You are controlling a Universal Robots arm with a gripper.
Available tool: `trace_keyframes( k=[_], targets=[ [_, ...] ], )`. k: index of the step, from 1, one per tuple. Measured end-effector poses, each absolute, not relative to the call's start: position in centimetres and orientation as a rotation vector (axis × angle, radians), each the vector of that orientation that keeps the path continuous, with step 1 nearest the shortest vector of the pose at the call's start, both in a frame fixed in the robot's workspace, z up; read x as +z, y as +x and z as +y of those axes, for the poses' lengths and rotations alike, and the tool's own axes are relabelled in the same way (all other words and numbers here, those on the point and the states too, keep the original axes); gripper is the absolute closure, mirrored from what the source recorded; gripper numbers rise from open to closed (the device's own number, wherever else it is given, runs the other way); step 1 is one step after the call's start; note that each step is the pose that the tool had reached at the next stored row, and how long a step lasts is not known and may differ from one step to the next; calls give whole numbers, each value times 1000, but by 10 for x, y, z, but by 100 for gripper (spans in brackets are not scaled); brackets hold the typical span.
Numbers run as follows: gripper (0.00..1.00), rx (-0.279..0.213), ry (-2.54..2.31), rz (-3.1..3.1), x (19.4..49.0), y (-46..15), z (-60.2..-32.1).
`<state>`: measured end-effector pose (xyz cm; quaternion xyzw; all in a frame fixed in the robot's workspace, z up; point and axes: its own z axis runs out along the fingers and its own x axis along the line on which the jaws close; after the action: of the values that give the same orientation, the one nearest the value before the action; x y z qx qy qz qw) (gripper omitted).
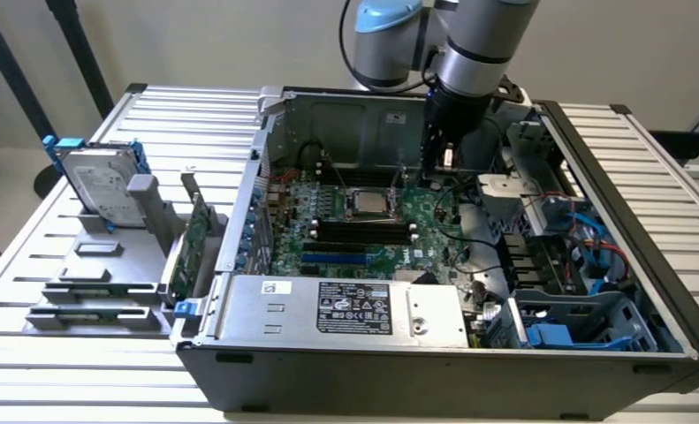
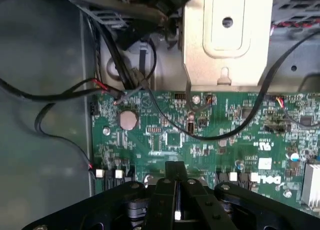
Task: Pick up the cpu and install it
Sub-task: 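Close the cpu cover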
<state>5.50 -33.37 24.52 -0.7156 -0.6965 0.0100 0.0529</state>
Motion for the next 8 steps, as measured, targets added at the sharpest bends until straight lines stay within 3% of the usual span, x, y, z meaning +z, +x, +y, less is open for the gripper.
trace_keyframes(
  k=[8],
  targets=[
    [89, 96, -2150, -2089, 245, 48, -334]
  ],
)
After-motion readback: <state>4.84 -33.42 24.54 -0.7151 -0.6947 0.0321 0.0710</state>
